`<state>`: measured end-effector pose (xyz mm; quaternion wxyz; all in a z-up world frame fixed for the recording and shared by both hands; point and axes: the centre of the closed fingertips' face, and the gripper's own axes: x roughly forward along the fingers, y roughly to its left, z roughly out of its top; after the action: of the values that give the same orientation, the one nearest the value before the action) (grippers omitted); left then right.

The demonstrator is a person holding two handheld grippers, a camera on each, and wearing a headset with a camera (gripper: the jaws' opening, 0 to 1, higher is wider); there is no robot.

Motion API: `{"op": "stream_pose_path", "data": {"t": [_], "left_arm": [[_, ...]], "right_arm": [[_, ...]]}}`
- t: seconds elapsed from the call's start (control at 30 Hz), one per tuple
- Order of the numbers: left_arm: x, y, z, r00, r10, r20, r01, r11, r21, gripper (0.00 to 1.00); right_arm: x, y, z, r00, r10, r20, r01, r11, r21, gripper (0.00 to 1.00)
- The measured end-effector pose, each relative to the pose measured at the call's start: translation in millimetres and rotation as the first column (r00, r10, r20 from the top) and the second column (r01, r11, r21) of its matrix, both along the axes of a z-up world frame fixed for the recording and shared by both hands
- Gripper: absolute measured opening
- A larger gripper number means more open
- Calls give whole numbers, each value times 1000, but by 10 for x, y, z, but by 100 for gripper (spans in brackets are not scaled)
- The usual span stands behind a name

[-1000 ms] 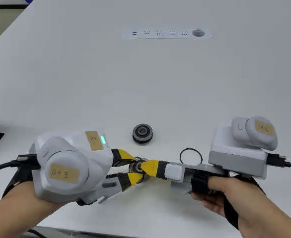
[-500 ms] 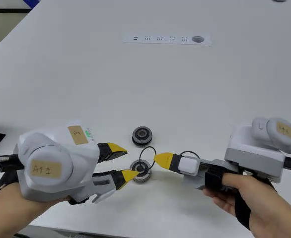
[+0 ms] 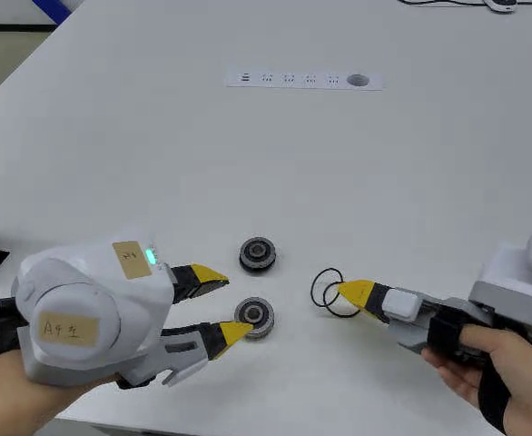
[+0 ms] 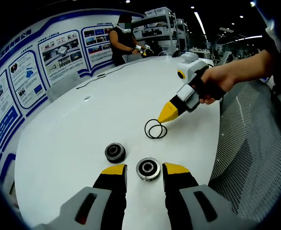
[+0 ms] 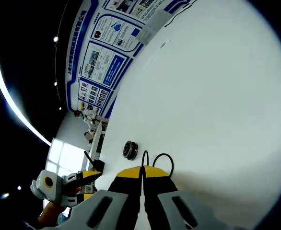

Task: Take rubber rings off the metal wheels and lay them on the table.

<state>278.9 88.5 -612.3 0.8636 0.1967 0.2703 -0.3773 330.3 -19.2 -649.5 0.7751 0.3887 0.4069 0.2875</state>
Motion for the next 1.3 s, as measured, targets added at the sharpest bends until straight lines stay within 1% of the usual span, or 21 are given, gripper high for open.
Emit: {"op": "stream_pose_path", "data": {"t": [0.1, 0.17, 0.37, 0.57, 0.63, 0.7, 0.93, 1.07, 1.17, 1.2, 1.3], "left_arm": [[-14, 11, -2, 1000, 0, -1, 0, 1000, 2, 31], [-22, 24, -3, 1000, 1, -2, -1, 1000, 5, 31], [-18, 62, 14, 1000, 13, 1, -13, 1000, 4, 30], [-23, 56, 17, 1000, 13, 1, -13, 1000, 1, 30], [-27, 50, 18, 1000, 14, 0, -14, 1000, -1, 30], [-28, 39, 29, 1000, 16, 1, -16, 1000, -9, 30], [-12, 51, 22, 1000, 19, 3, -19, 1000, -7, 30], [0, 57, 17, 1000, 19, 4, -19, 1000, -7, 30], [16, 69, 5, 1000, 20, 1, -20, 1000, -7, 30], [27, 77, -3, 1000, 20, -1, -20, 1000, -6, 29], [61, 86, -19, 1000, 18, -5, -18, 1000, -6, 29]], "right_arm": [[23, -61, -62, 999, -26, -19, 26, 1000, -14, 2], [21, -77, -81, 999, -33, -24, 32, 999, -19, 2], [-4, -132, -142, 998, -53, -39, 50, 997, -59, 2], [-51, -112, -187, 999, -27, -34, 24, 995, -100, 6], [-76, -99, -180, 999, -20, -28, 17, 994, -111, 6], [-81, -128, -180, 1000, -18, -25, 15, 993, -116, 7], [-92, -184, -139, 1000, -19, 0, 19, 988, -151, 9], [-67, -214, -104, 999, -43, 5, 43, 989, -138, 9], [-34, -223, -57, 999, -48, 21, 50, 992, -120, 10], [-14, -209, -17, 998, -48, 32, 51, 992, -111, 10], [26, -169, 51, 998, -41, 55, 46, 994, -98, 14]]}}
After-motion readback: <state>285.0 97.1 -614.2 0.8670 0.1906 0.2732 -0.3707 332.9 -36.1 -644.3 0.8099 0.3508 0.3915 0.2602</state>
